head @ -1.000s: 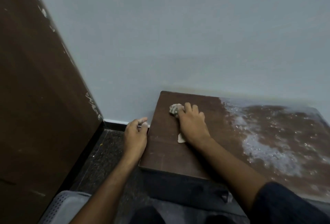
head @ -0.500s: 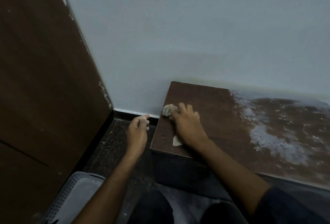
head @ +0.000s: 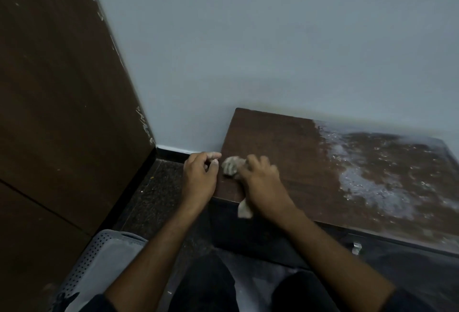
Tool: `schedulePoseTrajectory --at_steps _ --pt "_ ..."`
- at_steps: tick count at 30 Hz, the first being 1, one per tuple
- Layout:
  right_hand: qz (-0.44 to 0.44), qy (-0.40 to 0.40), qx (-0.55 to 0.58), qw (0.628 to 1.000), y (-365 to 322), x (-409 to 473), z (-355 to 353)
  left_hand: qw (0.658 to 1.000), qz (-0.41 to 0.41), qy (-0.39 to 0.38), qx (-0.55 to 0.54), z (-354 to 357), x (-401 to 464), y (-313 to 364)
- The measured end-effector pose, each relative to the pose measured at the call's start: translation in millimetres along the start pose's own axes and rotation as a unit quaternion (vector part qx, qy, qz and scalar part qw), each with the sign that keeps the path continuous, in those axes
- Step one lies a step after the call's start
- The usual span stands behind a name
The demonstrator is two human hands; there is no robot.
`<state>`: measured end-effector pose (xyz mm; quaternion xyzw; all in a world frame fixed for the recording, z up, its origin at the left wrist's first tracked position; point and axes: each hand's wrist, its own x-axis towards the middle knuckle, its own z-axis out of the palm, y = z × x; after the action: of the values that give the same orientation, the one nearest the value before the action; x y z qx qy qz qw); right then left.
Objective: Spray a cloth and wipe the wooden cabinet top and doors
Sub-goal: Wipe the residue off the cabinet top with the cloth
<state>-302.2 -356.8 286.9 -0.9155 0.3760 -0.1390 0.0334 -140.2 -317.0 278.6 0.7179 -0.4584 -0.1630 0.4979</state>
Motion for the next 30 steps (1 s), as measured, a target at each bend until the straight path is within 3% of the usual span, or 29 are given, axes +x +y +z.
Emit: schedulePoseTrajectory --at_steps 2,4,8,11,16,22,27,30 --pt "-0.071 -0.041 -0.003 0.997 -11.4 -17.9 5.3 1.000 0.019 -0.009 0.013 1.9 -0.4 5.4" --pt "-0.076 -0.056 -0.019 0.995 1.1 -21.1 5.6 0.999 0.041 -0.015 0.027 3.0 -0.5 10.4" --pt "0.062 0.025 -0.040 0.997 41.1 -13.0 -2.2 0.997 0.064 -0.021 0.039 1.9 -3.8 13.7" --pt "0.141 0.040 -0.040 0.988 35.4 -20.9 -8.2 0.996 0.079 -0.012 0.048 5.3 -5.1 14.4" --pt "0.036 0.048 -0.075 0.995 25.4 -73.6 -5.7 0.991 0.107 -0.056 0.062 26.6 -7.8 19.8" --pt "0.163 0.088 -0.085 0.979 60.5 -73.5 -11.8 0.978 0.143 -0.124 0.087 37.1 -7.4 19.0" --pt "0.089 0.066 -0.048 0.993 28.8 -46.2 4.1 0.970 0.174 -0.129 0.107 48.2 -6.2 21.4" --pt "0.112 0.064 0.001 0.992 35.4 -40.2 11.0 0.965 0.195 -0.134 0.110 53.0 -6.1 26.8"
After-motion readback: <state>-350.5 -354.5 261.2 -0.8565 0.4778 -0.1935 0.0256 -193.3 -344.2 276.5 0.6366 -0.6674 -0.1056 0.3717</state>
